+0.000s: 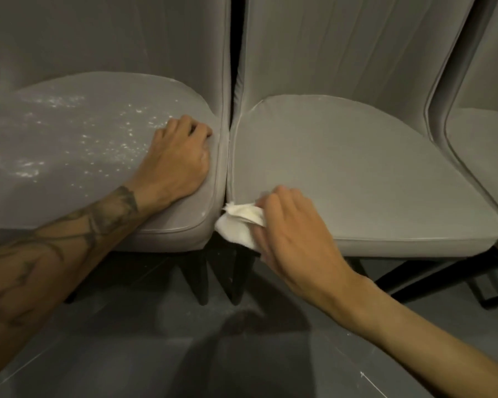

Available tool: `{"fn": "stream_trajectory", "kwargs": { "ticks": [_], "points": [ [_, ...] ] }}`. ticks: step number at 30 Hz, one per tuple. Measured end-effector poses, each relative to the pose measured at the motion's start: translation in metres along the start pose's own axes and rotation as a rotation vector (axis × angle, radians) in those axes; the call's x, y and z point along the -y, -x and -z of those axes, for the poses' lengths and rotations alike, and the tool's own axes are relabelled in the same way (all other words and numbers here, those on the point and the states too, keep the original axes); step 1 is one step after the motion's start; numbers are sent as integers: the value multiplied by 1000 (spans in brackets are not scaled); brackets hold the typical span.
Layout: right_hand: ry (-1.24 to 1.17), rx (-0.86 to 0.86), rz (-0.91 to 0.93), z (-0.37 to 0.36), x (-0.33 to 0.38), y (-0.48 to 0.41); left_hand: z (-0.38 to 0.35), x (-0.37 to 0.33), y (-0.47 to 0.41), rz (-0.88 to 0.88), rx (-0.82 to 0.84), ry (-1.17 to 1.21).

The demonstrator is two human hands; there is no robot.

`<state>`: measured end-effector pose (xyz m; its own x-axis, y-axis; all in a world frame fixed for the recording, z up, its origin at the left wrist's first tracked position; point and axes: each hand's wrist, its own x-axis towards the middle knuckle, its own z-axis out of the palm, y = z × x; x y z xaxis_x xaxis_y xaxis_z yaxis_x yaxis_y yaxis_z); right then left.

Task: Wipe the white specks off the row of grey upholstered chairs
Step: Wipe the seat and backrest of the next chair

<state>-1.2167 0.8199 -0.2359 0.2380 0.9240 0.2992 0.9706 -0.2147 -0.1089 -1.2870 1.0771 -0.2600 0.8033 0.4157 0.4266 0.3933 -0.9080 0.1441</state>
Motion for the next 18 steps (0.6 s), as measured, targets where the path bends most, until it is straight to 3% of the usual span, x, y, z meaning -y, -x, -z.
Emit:
{"fn": "stream_trajectory", "kwargs": {
  "ticks": [7,13,18],
  "points": [
    [28,24,9,5,-17,9,3,-3,2,16,12,-1],
    [53,76,45,-1,10,-27,4,-5,-1,34,41,-8],
    [-38,123,17,17,-36,-15,4,-4,1,18,11,-22]
  ]
}}
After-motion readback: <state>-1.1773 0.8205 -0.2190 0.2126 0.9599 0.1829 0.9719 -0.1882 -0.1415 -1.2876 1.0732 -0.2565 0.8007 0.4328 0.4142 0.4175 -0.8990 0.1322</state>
